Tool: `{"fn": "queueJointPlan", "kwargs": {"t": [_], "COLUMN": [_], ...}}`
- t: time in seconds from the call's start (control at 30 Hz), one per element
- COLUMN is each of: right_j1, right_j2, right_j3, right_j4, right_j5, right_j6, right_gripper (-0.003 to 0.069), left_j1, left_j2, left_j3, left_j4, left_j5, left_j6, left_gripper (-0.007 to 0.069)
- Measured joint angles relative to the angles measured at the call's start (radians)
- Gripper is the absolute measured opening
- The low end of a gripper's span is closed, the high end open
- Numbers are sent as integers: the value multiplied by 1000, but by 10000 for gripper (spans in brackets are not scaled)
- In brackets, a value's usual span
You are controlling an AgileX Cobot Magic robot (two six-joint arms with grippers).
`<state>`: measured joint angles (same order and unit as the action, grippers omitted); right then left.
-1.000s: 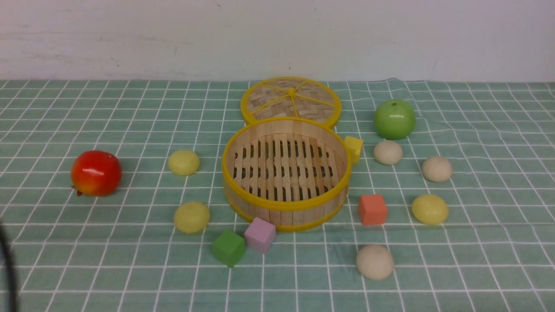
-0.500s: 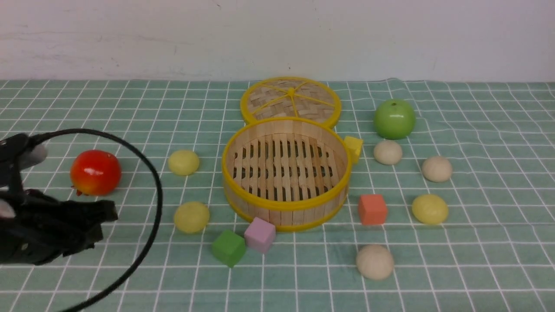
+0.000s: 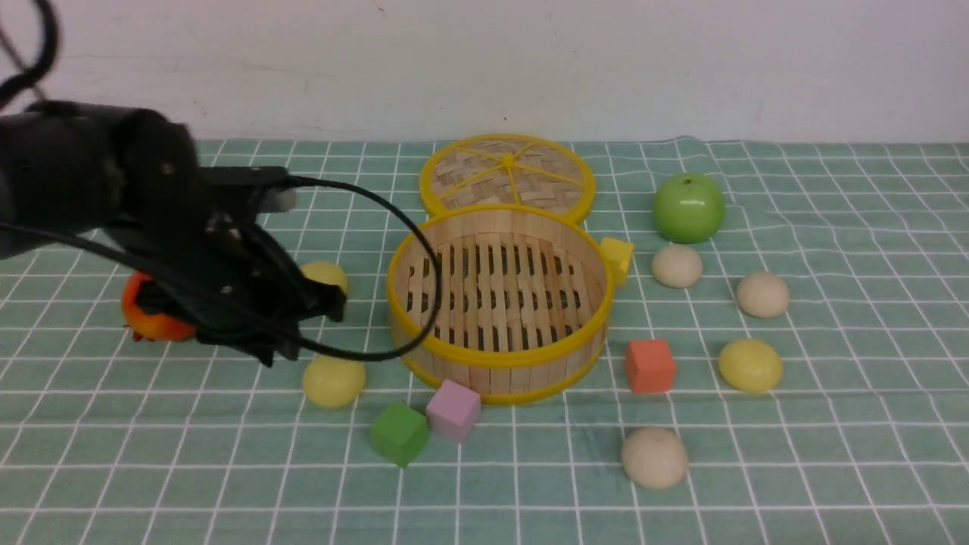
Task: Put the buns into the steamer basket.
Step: Use the left arm to grab a steamed stuffed bun
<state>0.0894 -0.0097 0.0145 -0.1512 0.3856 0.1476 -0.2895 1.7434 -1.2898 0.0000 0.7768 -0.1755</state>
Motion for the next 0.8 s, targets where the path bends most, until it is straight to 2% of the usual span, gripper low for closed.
{"fn": "queueJointPlan", "kwargs": {"t": [0.1,0.27,0.8], "right_j1": [0,0,0], "right_j2": [0,0,0], "right_j3": [0,0,0], "right_j4": [0,0,0], "right_j5": [0,0,0], "right_j6": [0,0,0], "right_gripper": [240,240,240], "left_j1": [-47,-61,-61], "left_j2": [87,190,254], "left_j3": [-88,-183,-207], "left_j4": [51,77,124], "left_j5": [12,41,64], "left_j6": [-14,-18,-19], "left_gripper": [212,225,237]}}
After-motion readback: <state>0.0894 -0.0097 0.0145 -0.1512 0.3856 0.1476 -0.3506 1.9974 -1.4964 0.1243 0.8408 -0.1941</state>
